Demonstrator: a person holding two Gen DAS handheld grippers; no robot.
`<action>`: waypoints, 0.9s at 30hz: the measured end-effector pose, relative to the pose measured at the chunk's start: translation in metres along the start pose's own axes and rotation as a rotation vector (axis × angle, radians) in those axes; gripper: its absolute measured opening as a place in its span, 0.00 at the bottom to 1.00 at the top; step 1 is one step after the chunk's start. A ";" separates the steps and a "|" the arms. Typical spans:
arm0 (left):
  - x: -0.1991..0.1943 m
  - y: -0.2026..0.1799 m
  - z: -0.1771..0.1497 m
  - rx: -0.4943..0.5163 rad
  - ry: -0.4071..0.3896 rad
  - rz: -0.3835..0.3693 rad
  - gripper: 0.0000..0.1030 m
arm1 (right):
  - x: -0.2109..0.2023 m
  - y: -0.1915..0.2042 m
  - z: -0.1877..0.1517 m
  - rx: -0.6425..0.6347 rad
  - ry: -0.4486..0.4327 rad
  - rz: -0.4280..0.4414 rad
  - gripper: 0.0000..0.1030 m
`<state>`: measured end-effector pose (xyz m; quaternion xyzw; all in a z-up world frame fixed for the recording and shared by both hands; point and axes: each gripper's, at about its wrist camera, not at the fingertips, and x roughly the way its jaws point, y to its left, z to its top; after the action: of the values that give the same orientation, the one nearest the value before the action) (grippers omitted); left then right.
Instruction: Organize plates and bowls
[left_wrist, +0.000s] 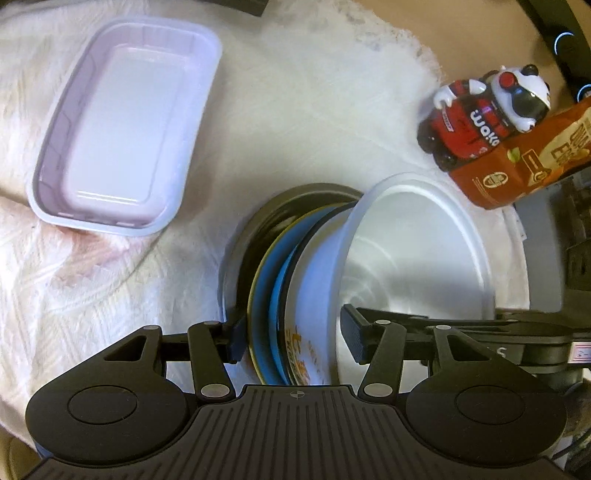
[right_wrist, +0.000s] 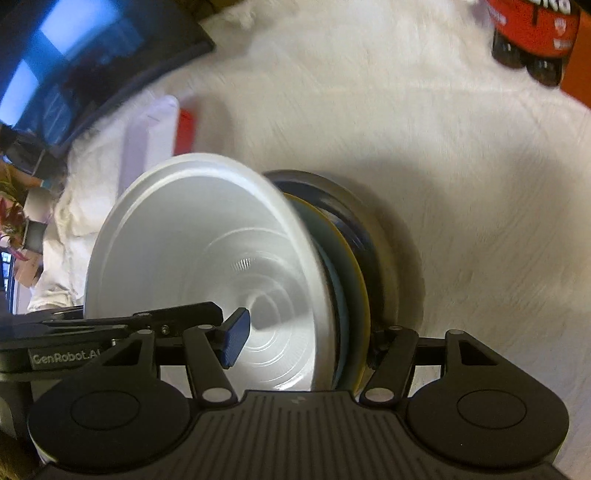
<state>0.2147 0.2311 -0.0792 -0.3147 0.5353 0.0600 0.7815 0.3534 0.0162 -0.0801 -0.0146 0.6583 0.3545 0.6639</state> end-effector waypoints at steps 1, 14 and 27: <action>0.001 0.000 0.001 0.000 -0.002 -0.001 0.54 | 0.000 0.000 0.003 -0.005 0.000 -0.005 0.62; -0.027 -0.006 0.020 0.029 -0.074 -0.019 0.34 | -0.028 0.010 0.001 -0.083 -0.078 -0.078 0.63; -0.032 -0.016 0.017 -0.001 -0.071 -0.074 0.33 | -0.066 0.017 0.001 -0.127 -0.191 -0.029 0.64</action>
<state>0.2214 0.2357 -0.0405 -0.3324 0.4951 0.0424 0.8016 0.3532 -0.0004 -0.0138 -0.0324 0.5681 0.3857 0.7263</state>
